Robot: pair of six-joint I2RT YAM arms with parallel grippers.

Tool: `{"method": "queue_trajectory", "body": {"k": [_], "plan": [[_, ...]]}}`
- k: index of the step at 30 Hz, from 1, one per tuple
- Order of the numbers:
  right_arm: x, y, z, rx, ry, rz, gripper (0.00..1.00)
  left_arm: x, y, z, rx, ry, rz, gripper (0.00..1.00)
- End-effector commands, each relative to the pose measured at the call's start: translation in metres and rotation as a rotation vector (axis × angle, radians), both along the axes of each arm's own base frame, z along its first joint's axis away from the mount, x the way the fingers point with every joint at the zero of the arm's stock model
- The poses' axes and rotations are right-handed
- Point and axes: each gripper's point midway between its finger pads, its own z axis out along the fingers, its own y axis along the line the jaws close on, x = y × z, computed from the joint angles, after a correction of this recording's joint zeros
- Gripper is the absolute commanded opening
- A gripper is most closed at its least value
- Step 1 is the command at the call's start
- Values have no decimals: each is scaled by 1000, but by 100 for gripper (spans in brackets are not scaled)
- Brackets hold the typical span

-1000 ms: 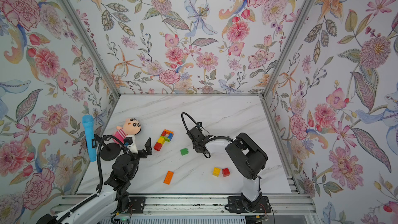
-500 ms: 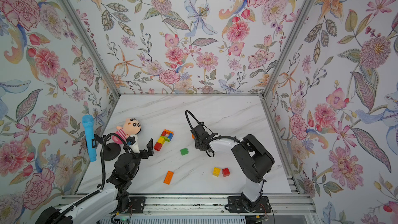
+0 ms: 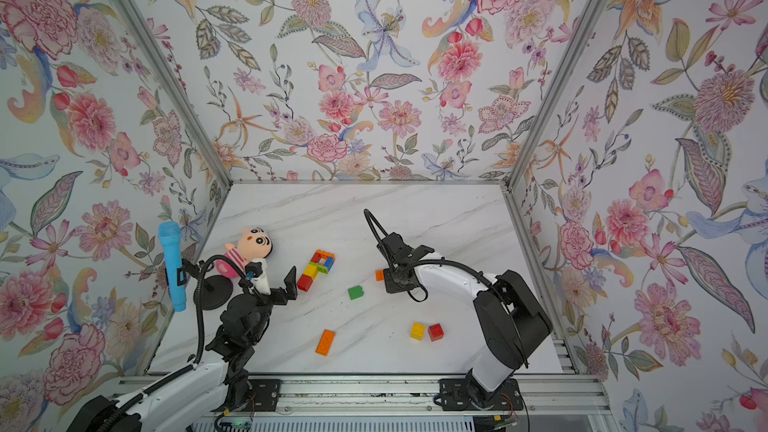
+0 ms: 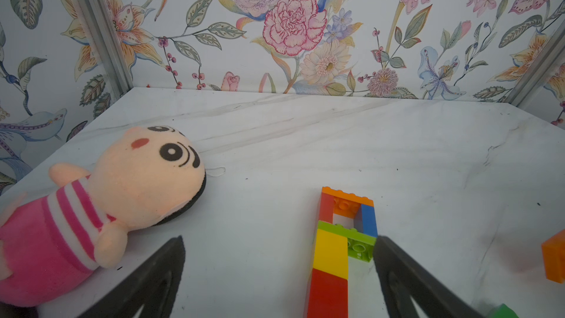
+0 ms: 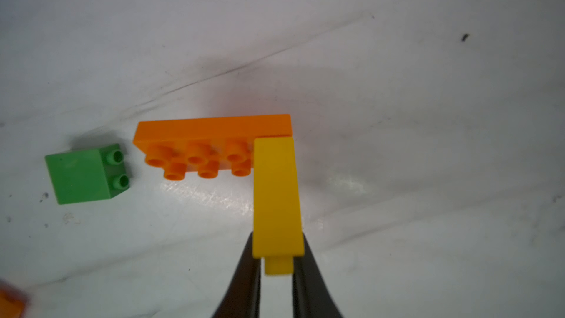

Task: Assemble the letter p with lego
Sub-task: Assemble the lego brick with the lego brick.

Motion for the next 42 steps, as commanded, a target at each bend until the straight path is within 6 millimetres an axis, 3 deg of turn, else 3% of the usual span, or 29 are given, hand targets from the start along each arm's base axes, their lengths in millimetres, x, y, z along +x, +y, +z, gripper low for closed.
{"method": "queue_trajectory", "body": {"k": [1, 12, 24, 30, 37, 42], "plan": [[-29, -12, 2, -49, 129, 46, 0, 4, 0, 18, -8, -49, 0, 99], [-55, -29, 21, -189, 296, 143, 0, 4, -1, 17, -9, -46, -6, 99], [-59, -32, 15, -291, 390, 215, 0, 3, -3, 18, -13, -49, -15, 99], [-63, -30, 3, -311, 426, 247, 5, 3, -1, 19, -13, -53, -10, 99], [-55, -27, 2, -341, 397, 272, 21, 3, -2, 19, -8, -52, -10, 99], [-44, -18, 9, -328, 331, 284, 41, 6, -8, 16, 2, -29, -38, 99]]}}
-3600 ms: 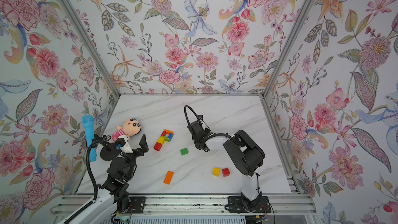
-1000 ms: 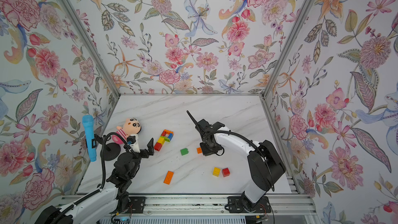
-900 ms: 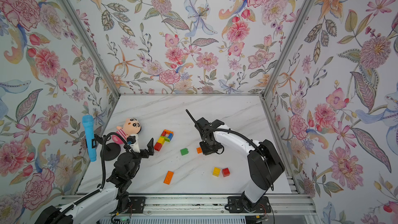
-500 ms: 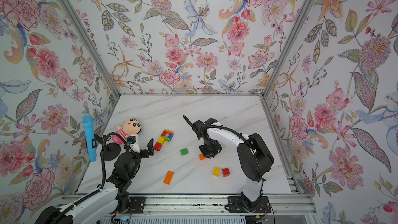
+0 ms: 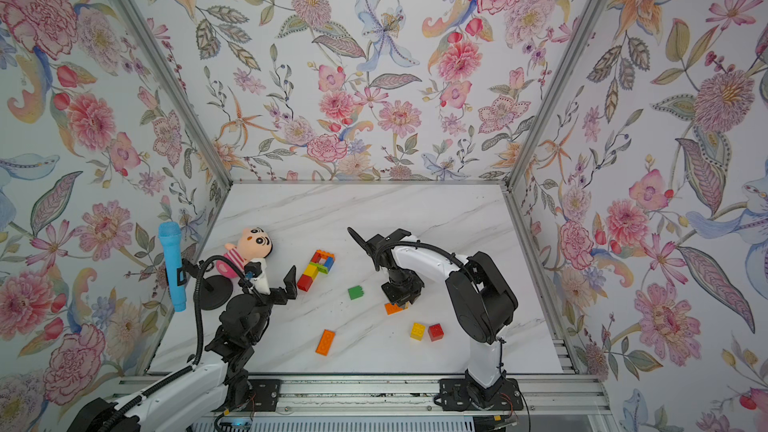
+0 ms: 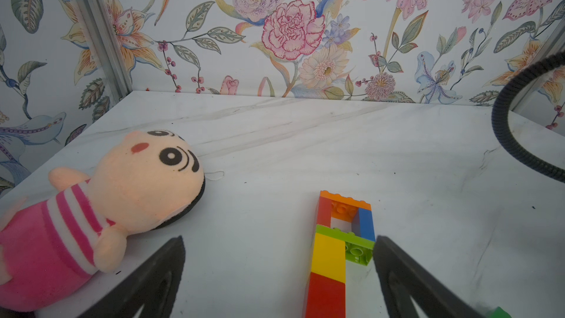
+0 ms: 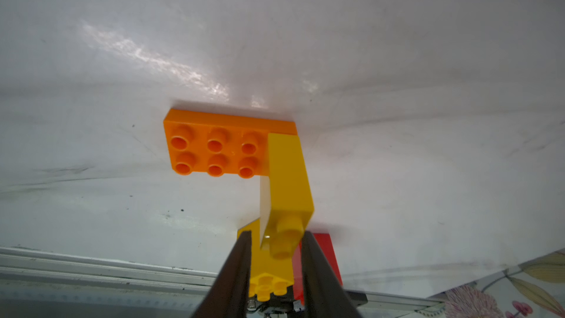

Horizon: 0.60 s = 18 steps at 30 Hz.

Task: Assemble the letter p with lego
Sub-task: Assemble the lego brick with the lego brick, then pick up the lego brick from the center of the board.

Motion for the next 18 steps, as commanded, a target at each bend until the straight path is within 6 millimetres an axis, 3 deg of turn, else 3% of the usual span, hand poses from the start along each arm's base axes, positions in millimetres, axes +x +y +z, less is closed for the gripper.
{"method": "queue_trajectory", "body": {"k": [1, 6, 10, 15, 18], "plan": [[8, 4, 12, 10, -49, 25, 44, 7, -10, 14, 10, -19, -45, 99], [15, 8, 33, 77, -123, 16, 55, 12, -44, 12, 42, 36, -201, 99], [38, 4, 66, 210, -289, -68, 58, 16, -101, 6, 155, 139, -372, 99], [54, 3, 90, 401, -476, -152, 59, 0, -158, -18, 291, 281, -541, 99], [69, -11, 105, 511, -606, -256, 60, -15, -184, -33, 355, 350, -642, 99]]}}
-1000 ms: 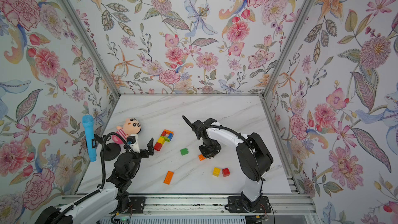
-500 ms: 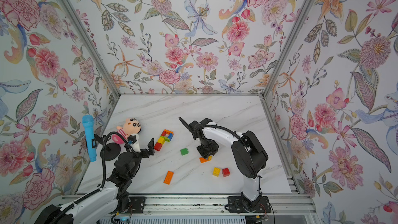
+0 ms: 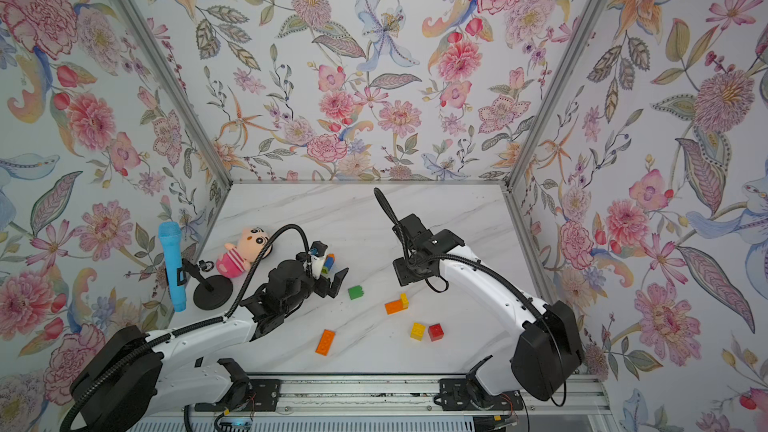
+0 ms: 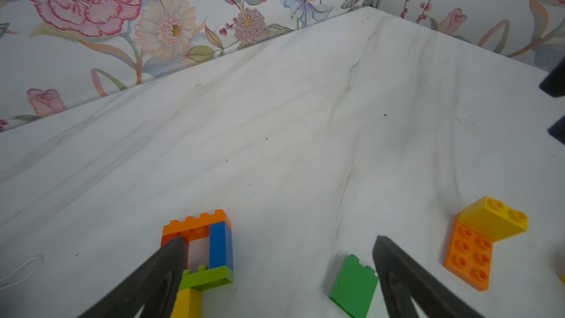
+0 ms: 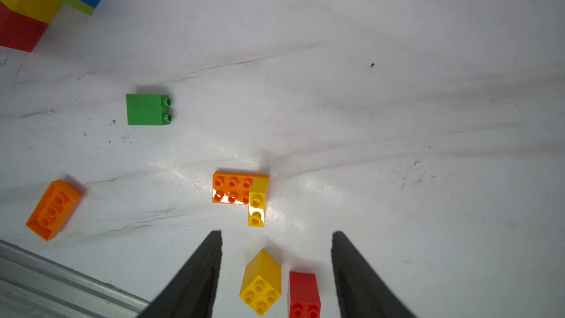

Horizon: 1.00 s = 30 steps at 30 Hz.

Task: Assemble the letter p with lego
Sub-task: Pick up the lego brick from the center of the board.

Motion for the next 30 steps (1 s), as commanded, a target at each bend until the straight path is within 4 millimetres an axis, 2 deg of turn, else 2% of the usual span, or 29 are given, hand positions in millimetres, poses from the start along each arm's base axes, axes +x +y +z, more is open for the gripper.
{"method": "queue_trajectory", "body": {"k": [1, 3, 7, 10, 14, 17, 22, 26, 30], "plan": [[20, -1, 14, 172, -129, -94, 60, -22, -17, -34, 158, 121, -127, 98], [26, -6, 23, 266, -184, -128, 60, -27, -23, -46, 227, 171, -168, 95], [26, -17, 30, 357, -231, -163, 60, -33, -21, -67, 337, 269, -202, 93], [25, -22, 30, 380, -240, -172, 61, -37, -23, -73, 355, 298, -230, 92], [24, -25, 23, 418, -225, -178, 61, -32, -30, -81, 390, 314, -249, 92], [25, -24, 18, 443, -204, -180, 61, -29, -27, -102, 476, 371, -244, 90], [22, -24, 16, 473, -200, -176, 61, -18, -20, -112, 524, 385, -202, 91], [21, -26, 13, 478, -193, -178, 62, -22, -21, -121, 551, 424, -232, 78], [20, -31, 10, 482, -191, -199, 65, -25, -24, -123, 542, 439, -265, 71]]}}
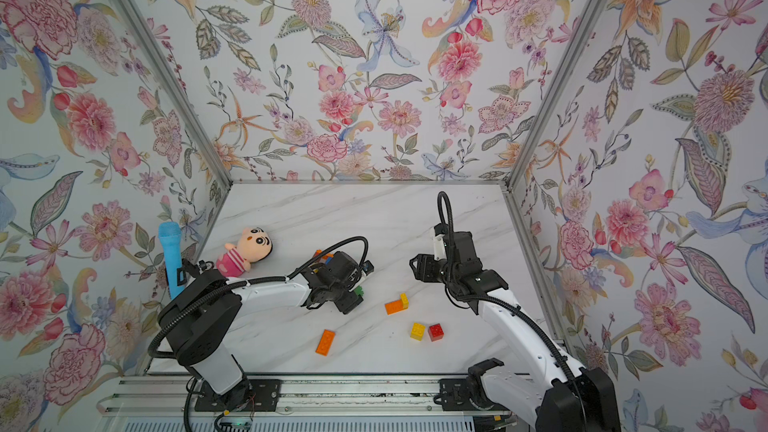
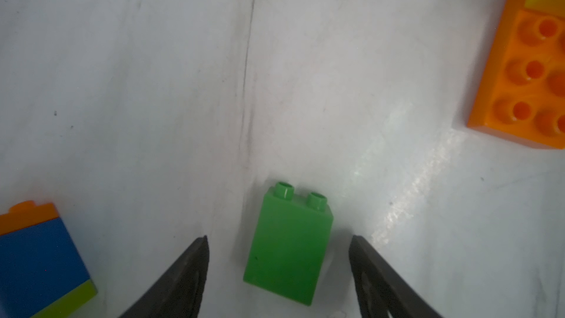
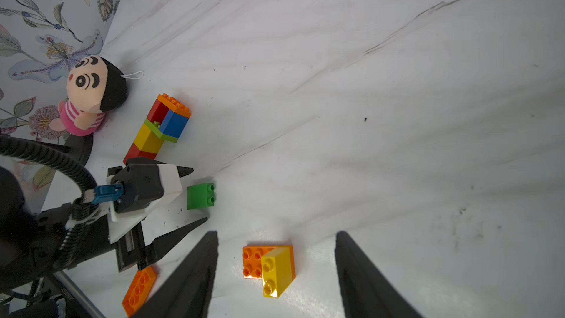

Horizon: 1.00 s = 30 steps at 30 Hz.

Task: Assemble the letter p with lego
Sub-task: Pick up the lego brick from the center of the board.

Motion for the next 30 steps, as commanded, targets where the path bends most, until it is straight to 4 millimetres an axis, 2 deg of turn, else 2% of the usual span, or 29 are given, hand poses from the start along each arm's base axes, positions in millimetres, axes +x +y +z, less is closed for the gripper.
{"method": "queue_trajectory", "body": {"k": [1, 10, 15, 20, 23, 25, 27, 30], "plan": [[-1, -2, 1, 43, 3, -15, 65, -6, 5, -8, 34, 50, -28, 66], [0, 0, 2, 100, 28, -5, 65, -9, 0, -15, 13, 103, -36, 34], [-3, 6, -4, 133, 67, 4, 65, -7, -5, -6, -51, 66, -24, 25], [-8, 26, -2, 229, 105, 41, 64, 5, -14, 27, -205, -66, 21, 21], [-13, 43, -2, 277, 133, 87, 63, 12, -23, 70, -387, -191, 38, 20], [-17, 54, -3, 284, 157, 123, 62, 9, -29, 96, -513, -274, 35, 18], [-22, 66, -2, 280, 168, 162, 61, 4, -31, 114, -592, -350, 28, 17], [-28, 84, 6, 282, 154, 227, 60, -6, -33, 130, -679, -433, 10, 16]]}}
